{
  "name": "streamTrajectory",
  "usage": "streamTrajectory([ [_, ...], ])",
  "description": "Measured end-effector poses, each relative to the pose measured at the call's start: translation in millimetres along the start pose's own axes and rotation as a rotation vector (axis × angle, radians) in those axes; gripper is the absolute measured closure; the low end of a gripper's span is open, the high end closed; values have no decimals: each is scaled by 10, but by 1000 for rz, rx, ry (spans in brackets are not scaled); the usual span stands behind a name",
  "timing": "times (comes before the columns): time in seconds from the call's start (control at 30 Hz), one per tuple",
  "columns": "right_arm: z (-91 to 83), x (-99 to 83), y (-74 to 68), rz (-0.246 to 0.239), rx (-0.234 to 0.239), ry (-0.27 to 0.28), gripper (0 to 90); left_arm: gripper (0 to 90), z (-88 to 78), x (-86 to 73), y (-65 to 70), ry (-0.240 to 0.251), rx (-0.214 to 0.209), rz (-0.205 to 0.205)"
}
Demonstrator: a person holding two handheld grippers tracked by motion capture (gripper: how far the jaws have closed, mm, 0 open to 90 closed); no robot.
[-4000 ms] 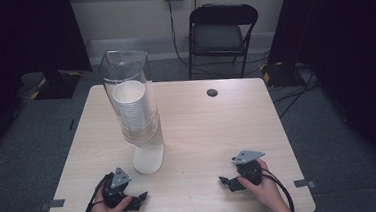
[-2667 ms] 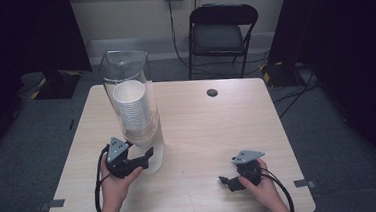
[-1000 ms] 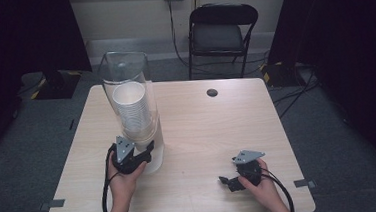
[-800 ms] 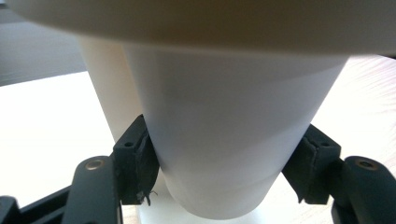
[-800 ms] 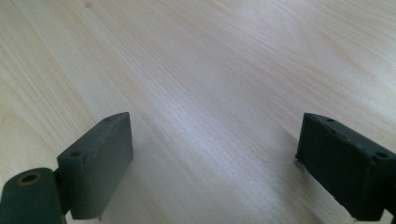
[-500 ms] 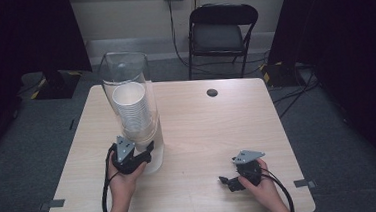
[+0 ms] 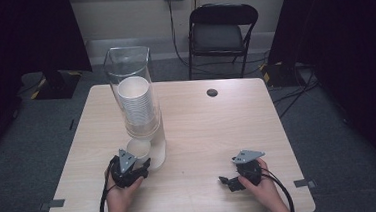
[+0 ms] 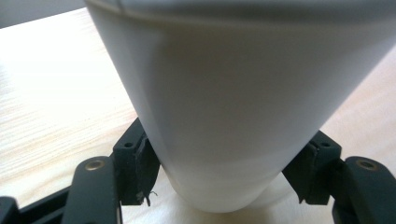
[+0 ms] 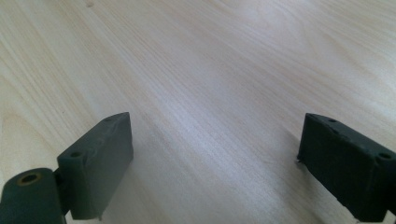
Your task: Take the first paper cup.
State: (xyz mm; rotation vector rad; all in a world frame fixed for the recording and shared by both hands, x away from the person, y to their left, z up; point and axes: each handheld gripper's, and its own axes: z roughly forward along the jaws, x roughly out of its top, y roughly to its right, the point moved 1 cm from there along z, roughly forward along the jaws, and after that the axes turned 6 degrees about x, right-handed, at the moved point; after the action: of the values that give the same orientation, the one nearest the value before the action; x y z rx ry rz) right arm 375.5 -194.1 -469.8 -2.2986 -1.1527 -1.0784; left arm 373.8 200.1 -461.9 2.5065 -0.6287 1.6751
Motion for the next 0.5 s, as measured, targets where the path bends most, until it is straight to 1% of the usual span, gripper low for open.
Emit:
streamTrajectory([
  [0.03,0,1,2,-1,0,0,94,345,-6,-26,-20,-11,-6,-3],
  [0.07,1,2,6,-2,3,-1,93,344,-14,-60,-39,-4,-8,-13],
  [0.1,3,3,8,-3,9,0,93,344,-16,-96,-56,1,-20,-31],
  [0.13,2,3,7,-4,5,-1,94,341,-37,-133,-61,-20,-19,-28],
  [0.17,2,3,7,-4,5,-1,94,341,-37,-133,-61,-20,-19,-28],
  [0.2,1,2,3,-3,1,-1,94,340,-64,-144,-65,-14,-31,-21],
  [0.23,0,1,3,-4,1,0,95,340,-78,-150,-74,-20,-21,-14],
  [0.27,0,1,2,-3,0,0,95,339,-87,-161,-89,-22,-21,-13],
  [0.3,0,1,2,-3,0,0,95,338,-87,-161,-89,-22,-21,-13],
  [0.33,0,1,3,-2,1,0,95,338,-103,-187,-130,-27,-19,-18],
  [0.37,0,1,3,-2,1,0,95,337,-103,-187,-130,-27,-19,-18],
  [0.4,0,1,3,-3,0,0,94,335,-122,-208,-179,-32,-14,-37],
  [0.43,0,1,3,-3,0,0,94,334,-122,-208,-179,-32,-14,-37],
  [0.5,0,1,3,-3,0,0,95,333,-136,-229,-233,-35,-3,-55],
])
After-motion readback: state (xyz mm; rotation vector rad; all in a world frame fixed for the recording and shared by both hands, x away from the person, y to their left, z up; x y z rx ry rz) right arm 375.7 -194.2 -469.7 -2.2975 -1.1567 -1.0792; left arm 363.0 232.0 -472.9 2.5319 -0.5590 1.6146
